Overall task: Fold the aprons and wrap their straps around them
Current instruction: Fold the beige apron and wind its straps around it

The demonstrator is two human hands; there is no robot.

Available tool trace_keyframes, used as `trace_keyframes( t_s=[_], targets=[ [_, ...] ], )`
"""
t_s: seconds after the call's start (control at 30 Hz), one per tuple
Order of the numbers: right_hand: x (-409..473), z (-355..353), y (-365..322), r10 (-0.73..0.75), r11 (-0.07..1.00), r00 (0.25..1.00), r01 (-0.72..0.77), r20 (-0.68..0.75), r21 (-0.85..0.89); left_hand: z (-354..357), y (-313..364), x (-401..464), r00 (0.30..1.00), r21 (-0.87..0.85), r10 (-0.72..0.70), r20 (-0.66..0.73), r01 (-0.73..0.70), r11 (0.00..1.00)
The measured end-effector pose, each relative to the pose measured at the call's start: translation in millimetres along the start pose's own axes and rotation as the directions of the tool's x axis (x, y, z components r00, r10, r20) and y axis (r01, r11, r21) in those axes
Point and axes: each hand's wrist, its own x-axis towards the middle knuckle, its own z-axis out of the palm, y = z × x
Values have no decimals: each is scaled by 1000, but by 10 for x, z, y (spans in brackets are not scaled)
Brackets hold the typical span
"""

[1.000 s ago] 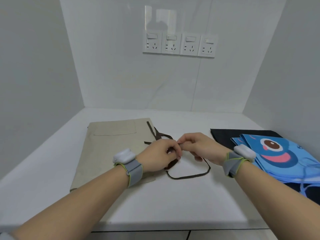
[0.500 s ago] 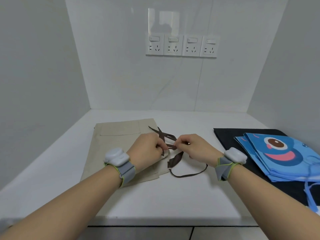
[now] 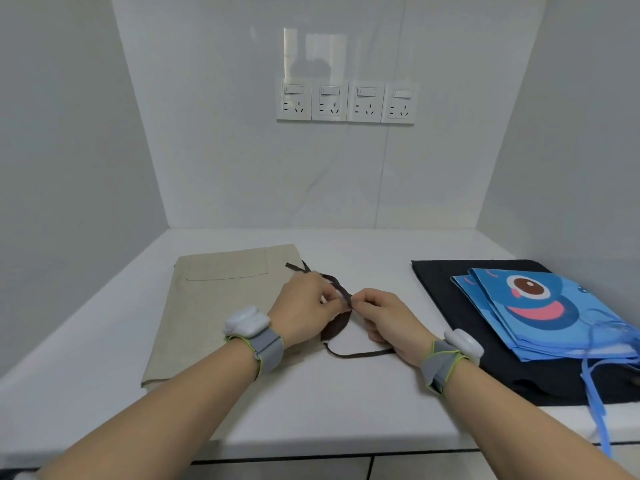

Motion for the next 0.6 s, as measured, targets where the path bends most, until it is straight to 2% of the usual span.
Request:
trace_keyframes(
  t_s=[0.13, 0.2, 0.27, 0.33, 0.37, 0.4, 0.43, 0.47, 0.5, 0.53, 0.6],
  targets=[
    [5, -13, 7, -34, 999, 999, 34, 42, -16, -247, 51, -40, 995, -217, -82, -62, 66, 974],
    [-9, -34, 2, -54, 998, 997, 57, 55, -39, -304, 59, -81, 988, -397, -151, -30, 127, 909],
    [-37, -52, -5, -68, 996, 995, 73, 74, -59, -340, 85, -122, 983, -576, -183, 14, 157, 802],
    [-63, -57, 1, -71, 993, 994, 78, 86, -91, -419, 116, -122, 980, -605, -198, 1, 158, 781],
    [-69, -52, 4, -69, 992, 994, 78, 87, -98, -488, 126, -101, 980, -528, -195, -48, 141, 837],
    [-70, -48, 15, -68, 992, 994, 76, 84, -96, -568, 126, -69, 980, -383, -167, -112, 112, 917],
    [-71, -43, 22, -69, 993, 994, 76, 79, -89, -661, 108, -35, 979, -167, -109, -172, 80, 983],
    [-70, -40, 31, -73, 993, 995, 79, 72, -83, -757, 84, -6, 976, 93, -25, -218, 46, 995],
    [-70, -38, 36, -77, 993, 995, 82, 62, -83, -842, 30, 22, 968, 328, 67, -241, 16, 945],
    [-68, -35, 46, -79, 993, 996, 83, 50, -87, -902, -72, 54, 966, 485, 126, -225, -1, 874],
    [-62, -32, 68, -76, 994, 996, 79, 38, -79, -947, -368, 98, 993, 647, 62, -103, 20, 762]
  ],
)
